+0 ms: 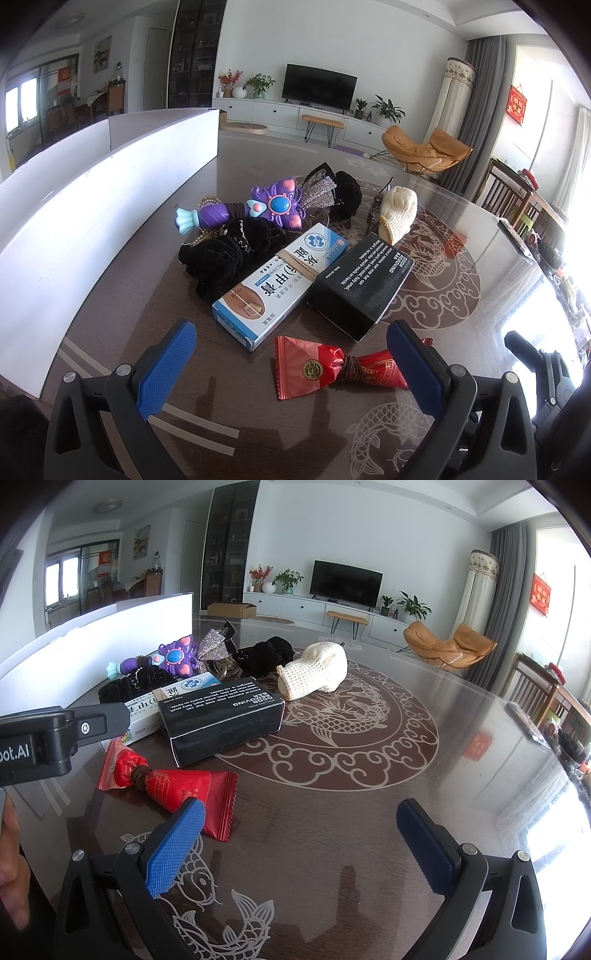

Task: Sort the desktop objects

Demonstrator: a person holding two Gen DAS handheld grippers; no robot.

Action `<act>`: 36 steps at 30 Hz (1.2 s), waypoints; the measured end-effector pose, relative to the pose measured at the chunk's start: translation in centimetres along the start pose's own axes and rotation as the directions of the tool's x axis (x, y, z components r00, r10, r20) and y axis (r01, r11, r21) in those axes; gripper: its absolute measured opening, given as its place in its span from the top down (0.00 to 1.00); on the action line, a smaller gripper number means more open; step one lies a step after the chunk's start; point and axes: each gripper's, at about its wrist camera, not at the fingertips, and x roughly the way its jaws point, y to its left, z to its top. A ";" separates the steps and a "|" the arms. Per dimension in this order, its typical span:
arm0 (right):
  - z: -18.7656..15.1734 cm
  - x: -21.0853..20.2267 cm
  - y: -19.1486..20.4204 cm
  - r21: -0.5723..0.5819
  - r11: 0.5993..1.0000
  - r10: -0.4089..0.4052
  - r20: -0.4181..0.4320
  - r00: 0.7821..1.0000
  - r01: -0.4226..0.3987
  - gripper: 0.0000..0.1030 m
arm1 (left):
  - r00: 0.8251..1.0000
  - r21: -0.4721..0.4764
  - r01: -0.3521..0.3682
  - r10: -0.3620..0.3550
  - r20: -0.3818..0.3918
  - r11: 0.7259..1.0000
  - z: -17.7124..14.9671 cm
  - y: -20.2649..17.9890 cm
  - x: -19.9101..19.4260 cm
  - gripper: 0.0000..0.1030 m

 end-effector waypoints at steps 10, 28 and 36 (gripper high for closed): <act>0.0 0.0 0.0 0.000 1.000 0.000 0.000 1.000 0.000 0.00 | 1.000 -0.001 -0.001 0.001 -0.003 1.000 -0.1 0.0 0.1 0.00; 0.0 0.0 0.0 -0.001 1.000 0.000 -0.001 1.000 0.000 0.00 | 1.000 -0.005 -0.001 0.001 -0.018 1.000 -0.1 -0.1 0.0 0.00; -0.3 0.0 0.5 -0.008 1.000 0.002 -0.005 1.000 -0.002 0.00 | 1.000 -0.008 -0.001 0.001 -0.029 1.000 0.0 0.0 -0.2 0.00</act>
